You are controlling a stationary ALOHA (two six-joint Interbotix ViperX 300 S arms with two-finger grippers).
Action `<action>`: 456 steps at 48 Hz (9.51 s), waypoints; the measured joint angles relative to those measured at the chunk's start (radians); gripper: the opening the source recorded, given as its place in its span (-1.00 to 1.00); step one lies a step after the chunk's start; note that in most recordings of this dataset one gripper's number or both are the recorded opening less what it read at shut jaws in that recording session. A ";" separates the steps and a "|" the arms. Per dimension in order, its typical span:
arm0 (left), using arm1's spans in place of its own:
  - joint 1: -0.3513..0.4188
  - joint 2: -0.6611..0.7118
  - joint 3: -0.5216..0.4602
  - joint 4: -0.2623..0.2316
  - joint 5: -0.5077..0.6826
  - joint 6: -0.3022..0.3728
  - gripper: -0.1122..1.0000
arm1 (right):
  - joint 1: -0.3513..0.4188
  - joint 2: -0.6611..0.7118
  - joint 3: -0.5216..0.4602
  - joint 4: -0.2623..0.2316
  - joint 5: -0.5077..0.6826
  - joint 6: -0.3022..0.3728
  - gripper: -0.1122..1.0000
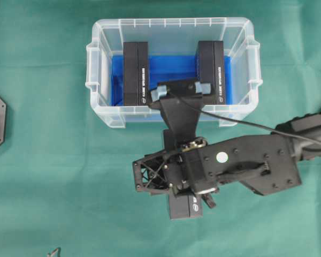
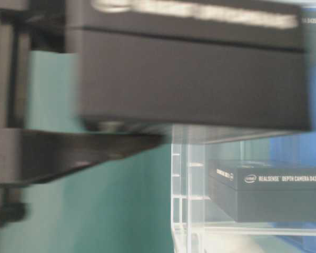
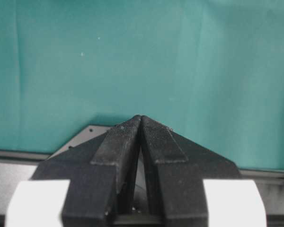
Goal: Take the box out of the case with the right arm.
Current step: 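Carry the box toward the front, out past the case wall, then lower the box onto the table and open the right gripper, then withdraw the right gripper to the right side, then move the open right gripper over the left black box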
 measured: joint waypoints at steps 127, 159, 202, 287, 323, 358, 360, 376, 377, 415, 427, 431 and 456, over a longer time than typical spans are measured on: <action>0.000 0.002 0.000 0.000 -0.005 0.000 -0.80 | -0.011 -0.058 0.256 0.009 -0.224 0.063 0.80; 0.000 0.002 0.000 0.000 -0.003 0.000 -0.80 | -0.023 -0.095 0.206 -0.006 -0.103 0.017 0.79; -0.002 -0.002 0.000 0.000 -0.002 0.000 -0.80 | 0.135 -0.673 0.765 0.005 -0.114 0.192 0.78; -0.002 -0.002 0.000 0.000 -0.002 0.002 -0.80 | -0.578 -0.808 0.833 -0.014 -0.078 -0.578 0.77; -0.002 0.000 0.002 -0.002 -0.002 0.002 -0.80 | -0.541 -0.591 0.635 0.015 -0.115 -0.578 0.77; -0.002 0.002 0.000 0.000 -0.002 0.002 -0.80 | -0.456 0.032 -0.087 0.015 -0.121 -0.581 0.77; 0.000 0.000 0.000 0.000 -0.002 0.002 -0.80 | -0.453 0.052 -0.112 0.017 -0.121 -0.581 0.77; 0.000 -0.003 0.000 -0.002 -0.002 0.002 -0.80 | -0.442 0.132 -0.209 0.037 -0.126 -0.580 0.77; 0.000 -0.003 0.000 0.000 0.000 0.002 -0.80 | -0.442 0.135 -0.209 0.038 -0.127 -0.580 0.77; -0.002 -0.002 -0.002 -0.002 0.000 0.002 -0.80 | -0.436 0.179 -0.209 0.040 -0.179 -0.568 0.88; 0.000 -0.002 -0.002 0.000 0.000 0.002 -0.80 | -0.436 0.179 -0.210 0.021 -0.178 -0.540 0.88; 0.000 -0.002 0.000 -0.002 0.000 0.002 -0.80 | -0.436 0.179 -0.209 0.020 -0.179 -0.540 0.88; 0.000 -0.002 -0.002 0.000 0.000 0.002 -0.80 | -0.436 0.178 -0.210 0.018 -0.178 -0.537 0.88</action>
